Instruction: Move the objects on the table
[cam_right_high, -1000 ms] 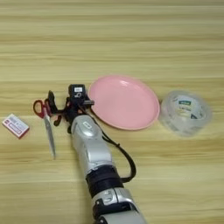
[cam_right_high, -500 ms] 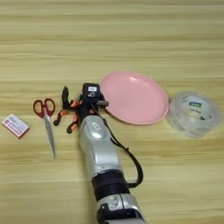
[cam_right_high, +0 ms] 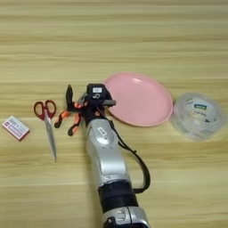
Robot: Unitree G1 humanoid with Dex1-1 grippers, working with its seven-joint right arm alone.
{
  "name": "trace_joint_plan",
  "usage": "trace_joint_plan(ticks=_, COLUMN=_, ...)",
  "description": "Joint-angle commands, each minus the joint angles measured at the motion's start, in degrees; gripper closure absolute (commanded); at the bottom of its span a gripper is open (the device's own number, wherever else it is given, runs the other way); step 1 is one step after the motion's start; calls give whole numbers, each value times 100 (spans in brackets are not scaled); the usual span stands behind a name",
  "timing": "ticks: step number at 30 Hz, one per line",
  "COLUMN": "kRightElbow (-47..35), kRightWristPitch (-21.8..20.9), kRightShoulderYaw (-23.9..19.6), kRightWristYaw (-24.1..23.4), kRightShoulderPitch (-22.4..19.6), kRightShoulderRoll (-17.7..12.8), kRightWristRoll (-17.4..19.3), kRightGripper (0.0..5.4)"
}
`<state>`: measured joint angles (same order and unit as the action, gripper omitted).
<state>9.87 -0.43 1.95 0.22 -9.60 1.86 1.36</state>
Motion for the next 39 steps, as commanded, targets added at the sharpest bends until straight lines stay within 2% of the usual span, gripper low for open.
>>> trace_joint_plan(ticks=1, kRightElbow=-953, kRightWristPitch=101, kRightShoulderYaw=157, kRightWristYaw=96, kRightShoulderPitch=244, kRightShoulderRoll=-56, kRightWristRoll=-80, kRightGripper=5)
trace_joint_plan(ticks=6, kRightElbow=-1451, kRightWristPitch=321, kRightShoulderYaw=433, kRightWristYaw=488, kRightShoulderPitch=789, kRightShoulderRoll=-130, kRightWristRoll=44, kRightGripper=5)
trace_joint_plan(ticks=15, kRightElbow=-1393, kRightWristPitch=452, kRightShoulderYaw=624, kRightWristYaw=905, kRightShoulderPitch=989, kRightShoulderRoll=-153, kRightWristRoll=150, kRightGripper=5)
trace_joint_plan(ticks=22, kRightElbow=-689, kRightWristPitch=268, kRightShoulderYaw=440, kRightWristYaw=667, kRightShoulderPitch=758, kRightShoulderRoll=-189, kRightWristRoll=-78, kRightGripper=5)
trace_joint_plan(ticks=32, kRightElbow=18, kRightWristPitch=35, kRightShoulderYaw=366, kRightWristYaw=640, kRightShoulderPitch=519, kRightShoulderRoll=-184, kRightWristRoll=-132, kRightGripper=5)
trace_joint_plan(ticks=39, kRightElbow=167, kRightWristPitch=25, kRightShoulderYaw=251, kRightWristYaw=162, kRightShoulderPitch=488, kRightShoulderRoll=-330, kRightWristRoll=-521, kRightGripper=5)
